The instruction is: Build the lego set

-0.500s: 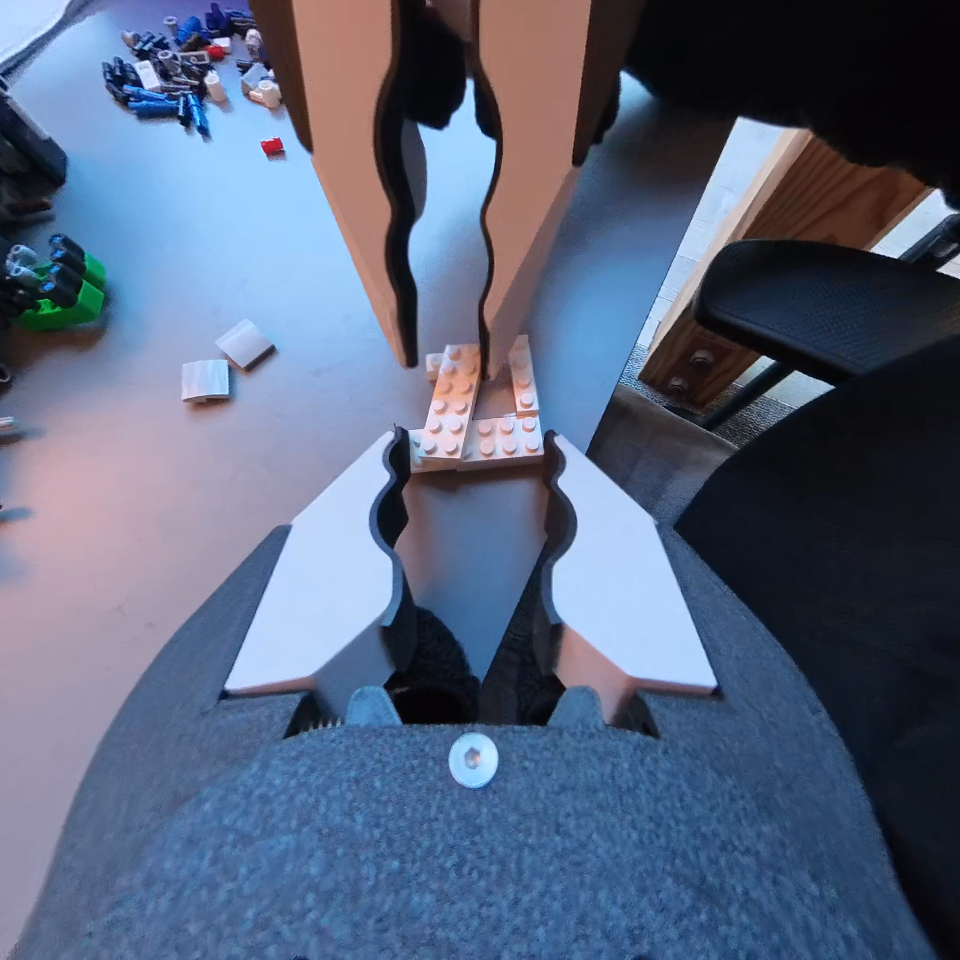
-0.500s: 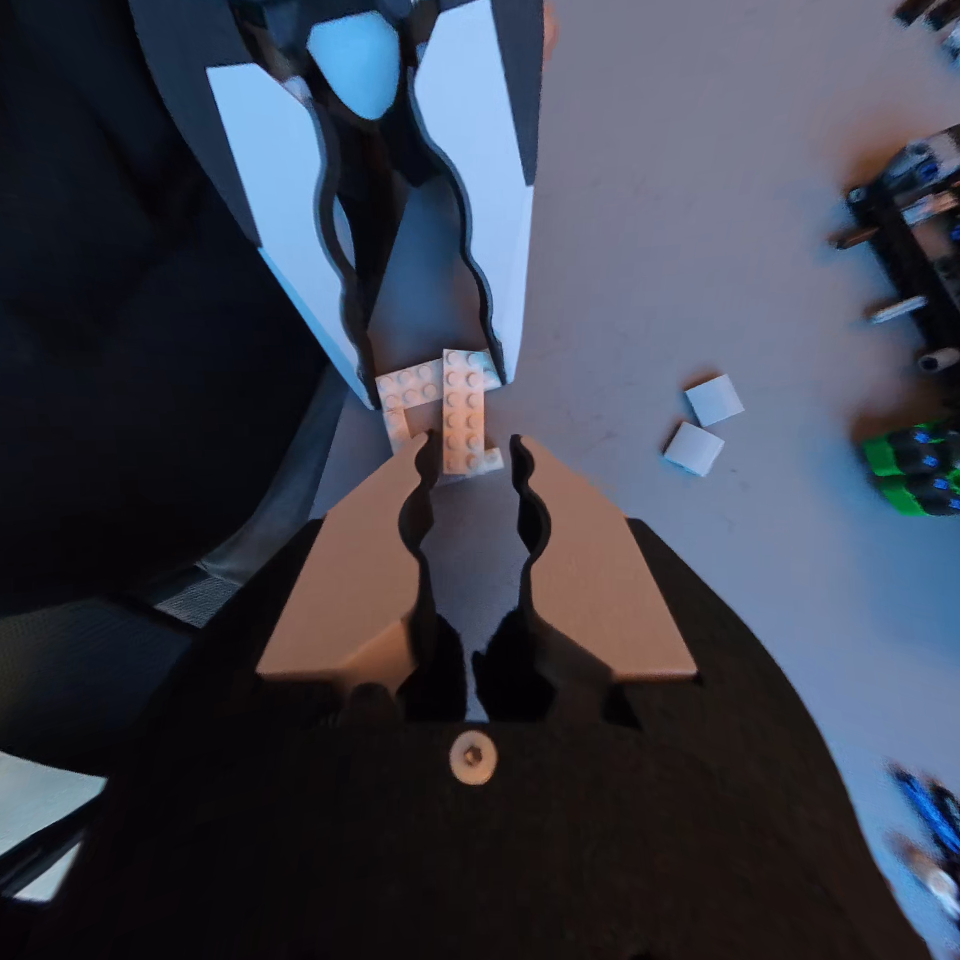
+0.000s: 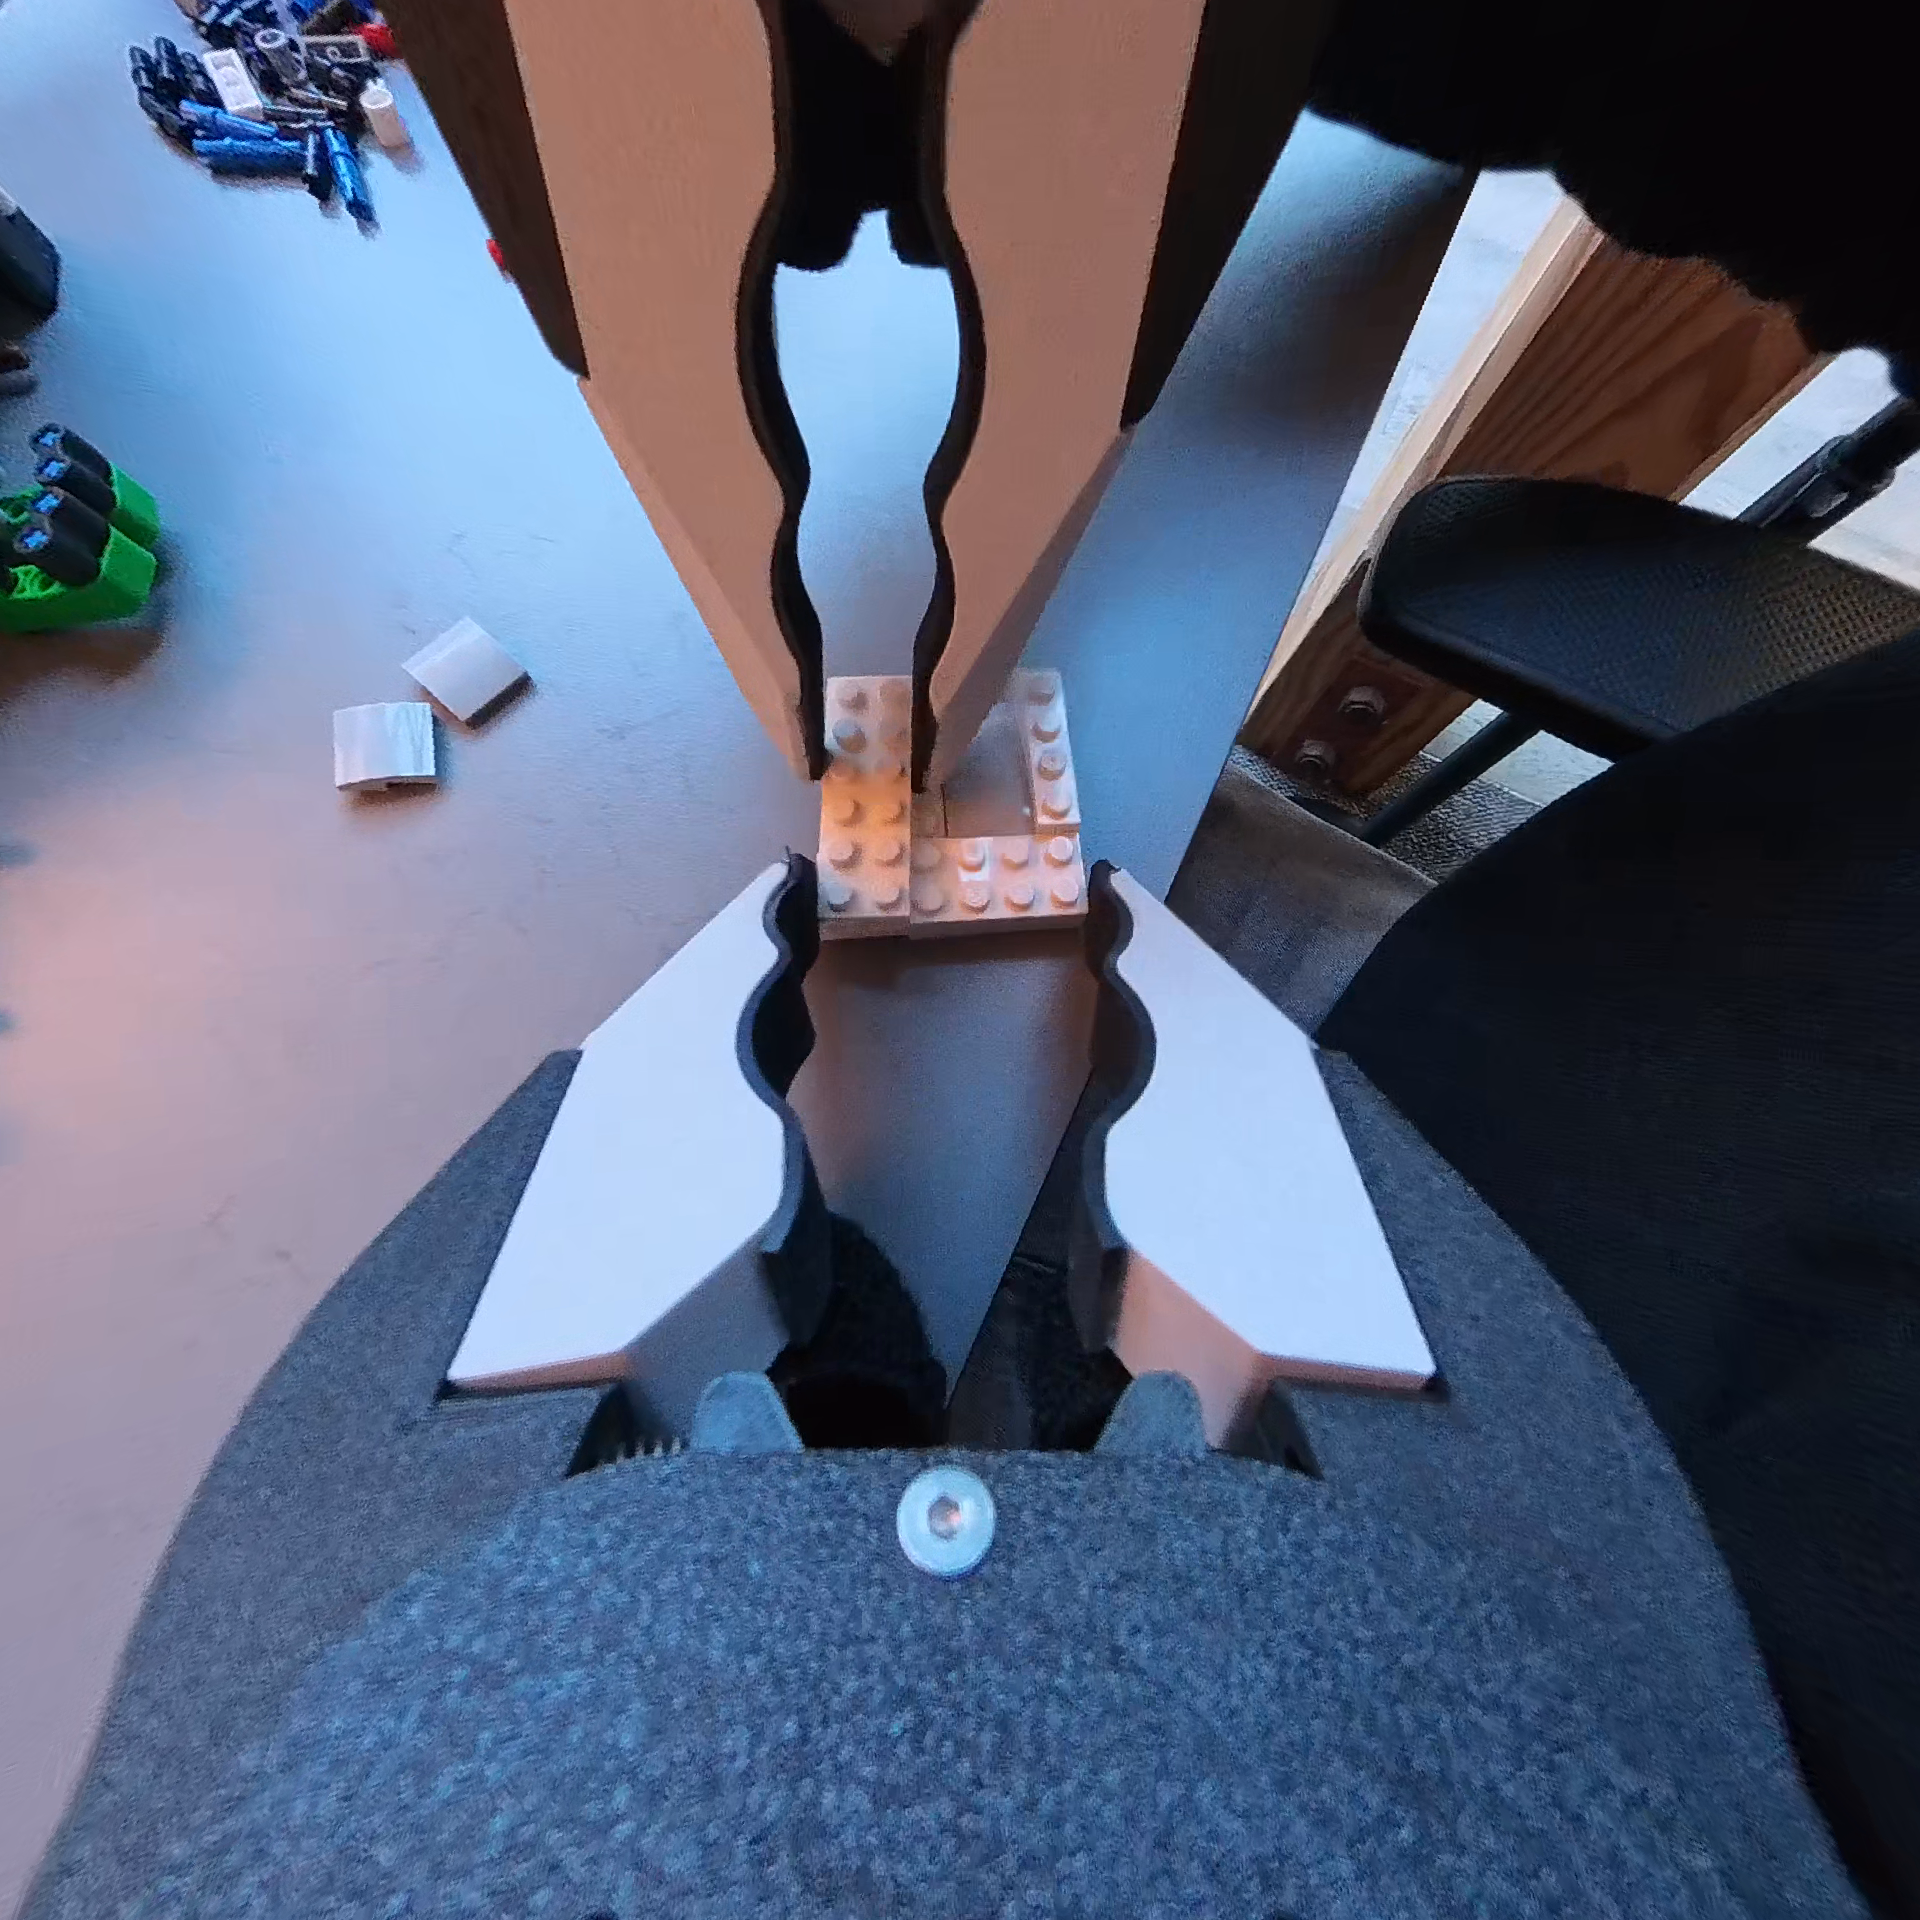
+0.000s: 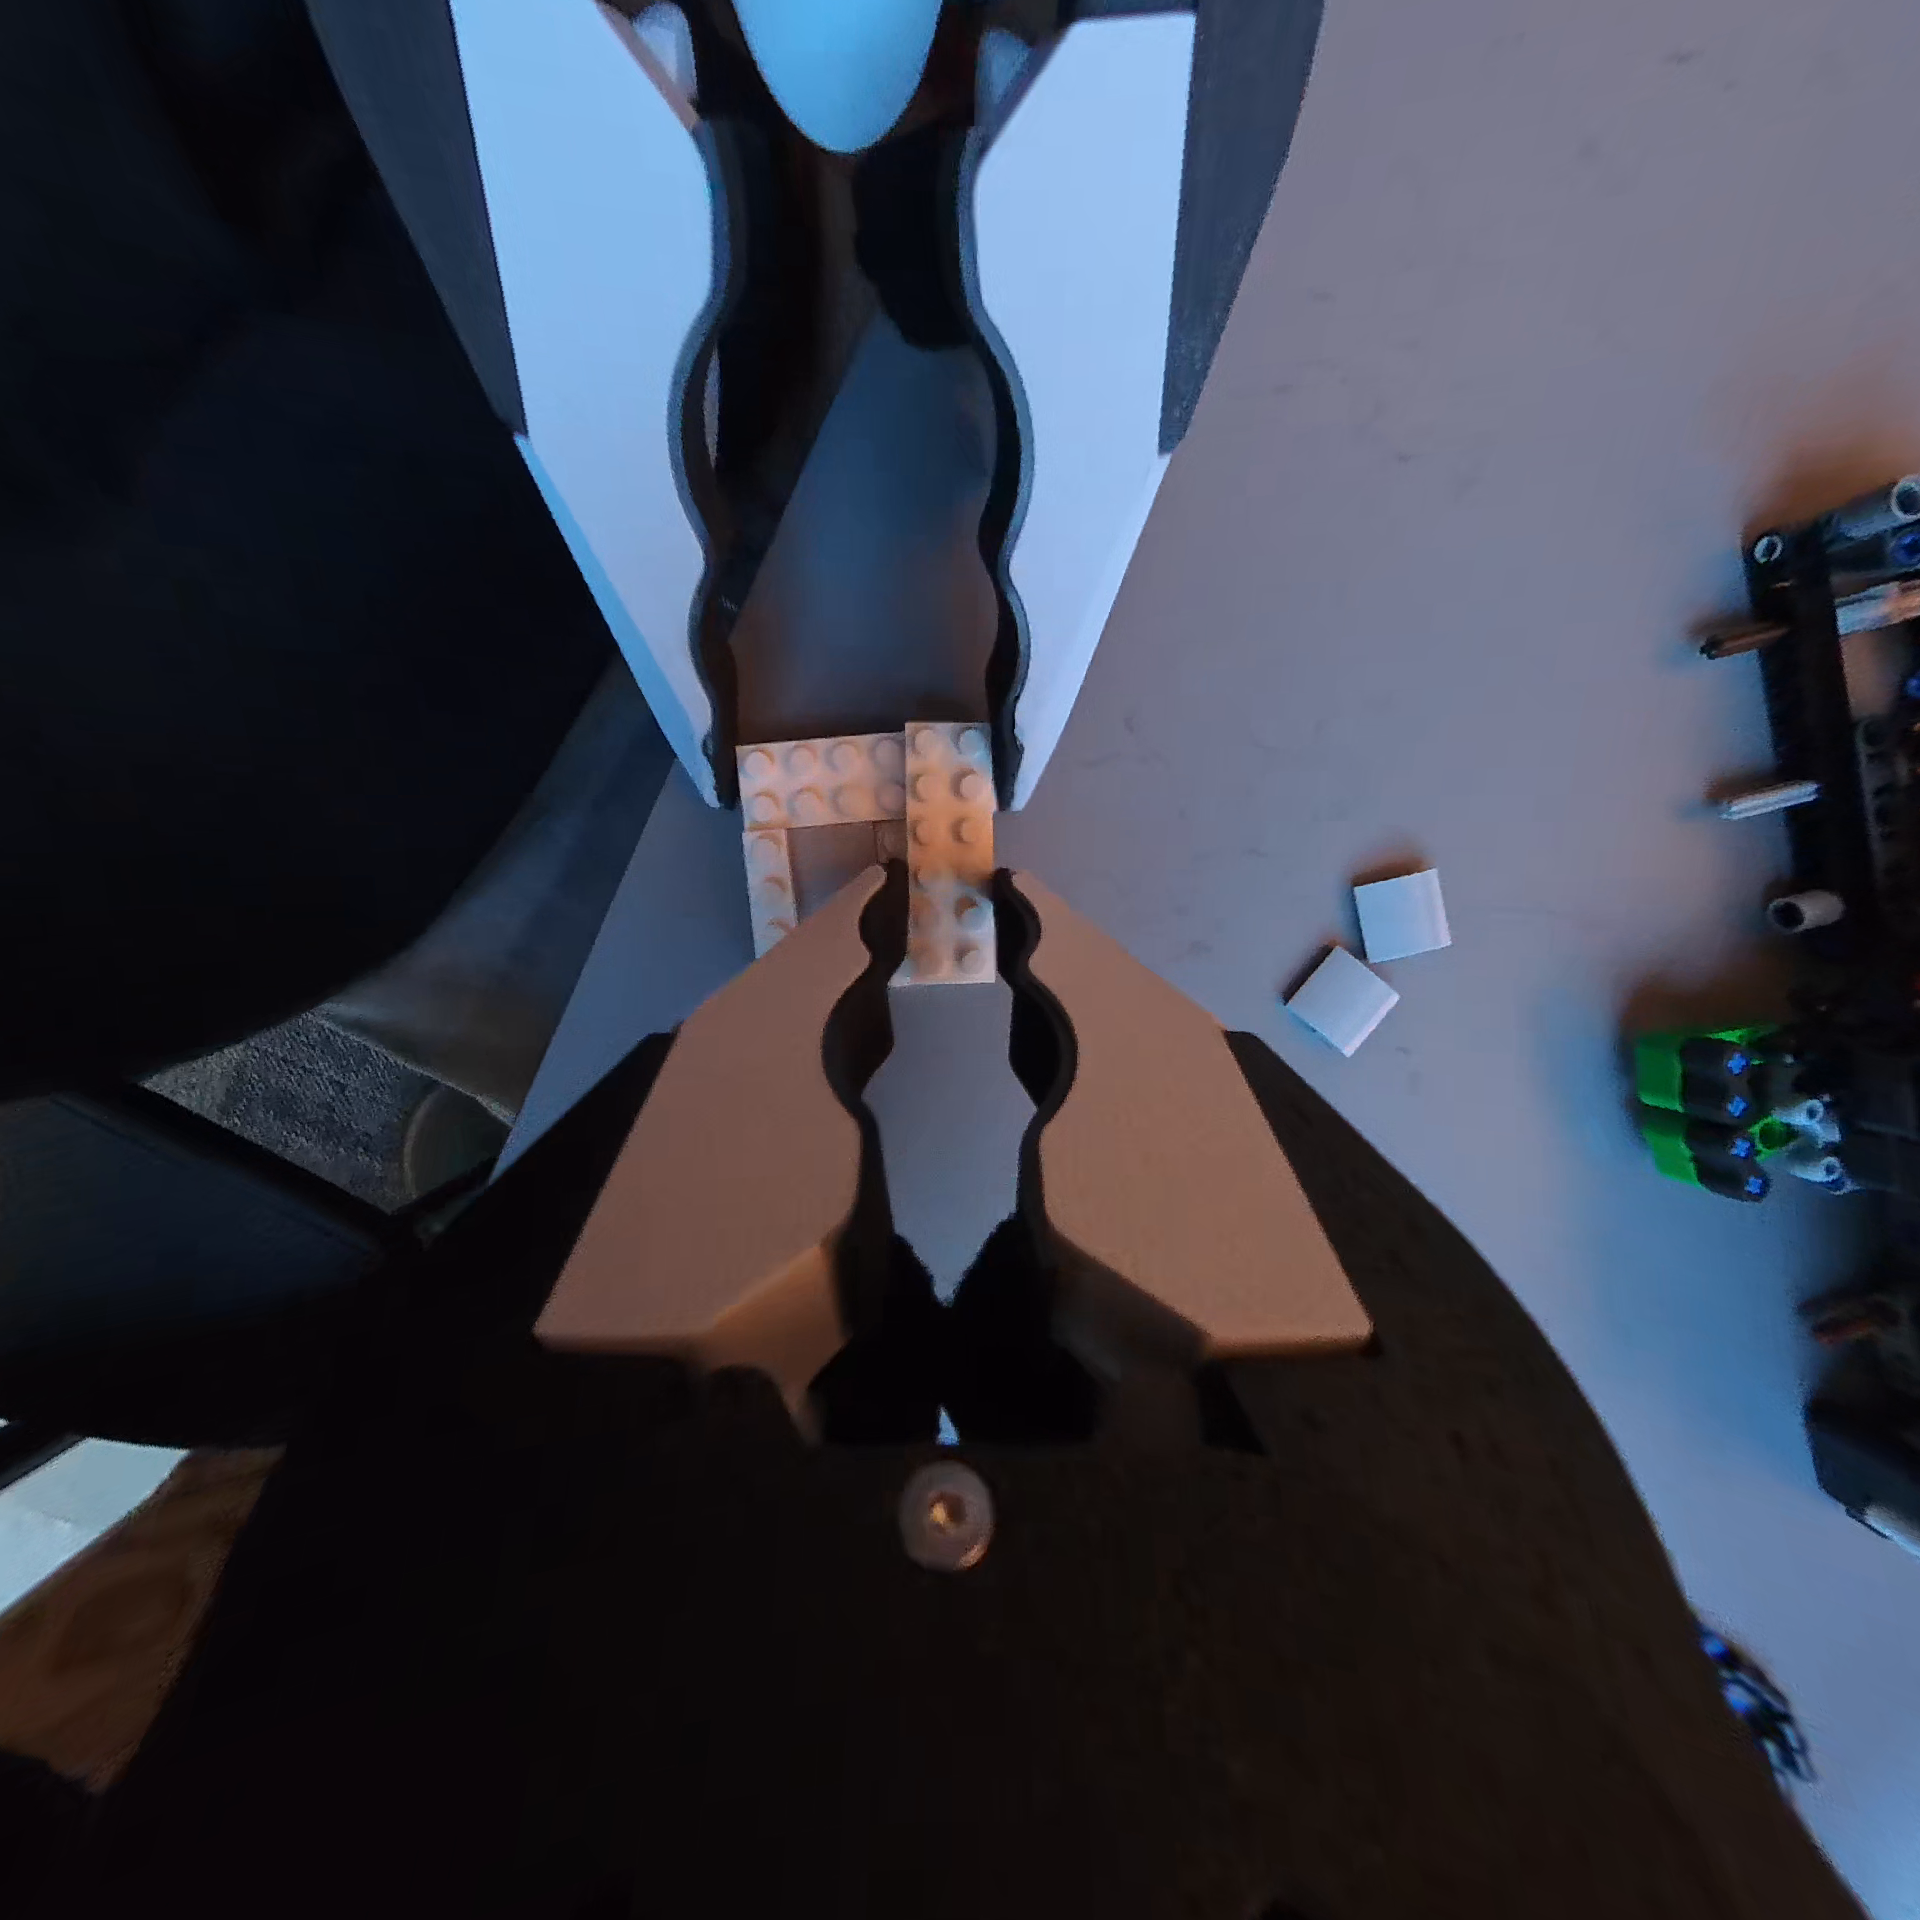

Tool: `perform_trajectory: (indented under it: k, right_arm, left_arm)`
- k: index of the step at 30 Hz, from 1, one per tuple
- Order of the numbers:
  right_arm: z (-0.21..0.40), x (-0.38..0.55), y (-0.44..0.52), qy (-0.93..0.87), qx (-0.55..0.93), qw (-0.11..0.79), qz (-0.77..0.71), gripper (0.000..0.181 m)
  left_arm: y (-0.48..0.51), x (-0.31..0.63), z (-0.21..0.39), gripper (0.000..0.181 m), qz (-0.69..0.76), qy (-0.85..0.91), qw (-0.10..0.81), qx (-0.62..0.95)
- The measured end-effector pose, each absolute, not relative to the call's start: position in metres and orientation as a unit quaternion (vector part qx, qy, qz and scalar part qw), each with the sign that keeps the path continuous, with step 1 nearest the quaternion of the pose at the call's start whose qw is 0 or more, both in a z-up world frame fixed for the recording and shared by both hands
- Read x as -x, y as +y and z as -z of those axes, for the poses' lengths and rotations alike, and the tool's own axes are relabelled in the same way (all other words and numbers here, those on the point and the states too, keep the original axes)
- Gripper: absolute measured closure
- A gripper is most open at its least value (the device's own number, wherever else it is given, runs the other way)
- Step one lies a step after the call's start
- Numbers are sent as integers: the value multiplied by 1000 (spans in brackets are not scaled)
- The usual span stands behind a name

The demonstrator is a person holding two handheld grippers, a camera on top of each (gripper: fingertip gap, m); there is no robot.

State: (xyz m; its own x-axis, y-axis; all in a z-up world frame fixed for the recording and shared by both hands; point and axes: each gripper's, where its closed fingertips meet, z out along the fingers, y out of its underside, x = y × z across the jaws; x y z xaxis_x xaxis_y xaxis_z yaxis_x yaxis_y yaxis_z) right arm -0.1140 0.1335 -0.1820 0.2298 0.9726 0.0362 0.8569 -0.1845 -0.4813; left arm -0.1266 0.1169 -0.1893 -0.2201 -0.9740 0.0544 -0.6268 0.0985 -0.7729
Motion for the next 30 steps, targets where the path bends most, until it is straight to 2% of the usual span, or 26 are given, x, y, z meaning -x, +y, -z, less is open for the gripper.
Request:
perform_trajectory:
  k: [10, 16, 25, 30]
  right_arm:
    - [183, 112, 137, -618, 754, 171, -142, 165]
    - [180, 117, 137, -607, 757, 183, -157, 157]
    - [168, 141, 130, -593, 742, 256, -183, 175]
    - [178, 134, 137, -585, 747, 281, -146, 181]
  left_arm:
    - [119, 126, 188, 131, 357, 688, 245, 582]
    - [120, 126, 188, 131, 357, 687, 247, 583]
    - [120, 126, 188, 131, 358, 686, 247, 583]
    - [120, 126, 188, 131, 357, 687, 248, 583]
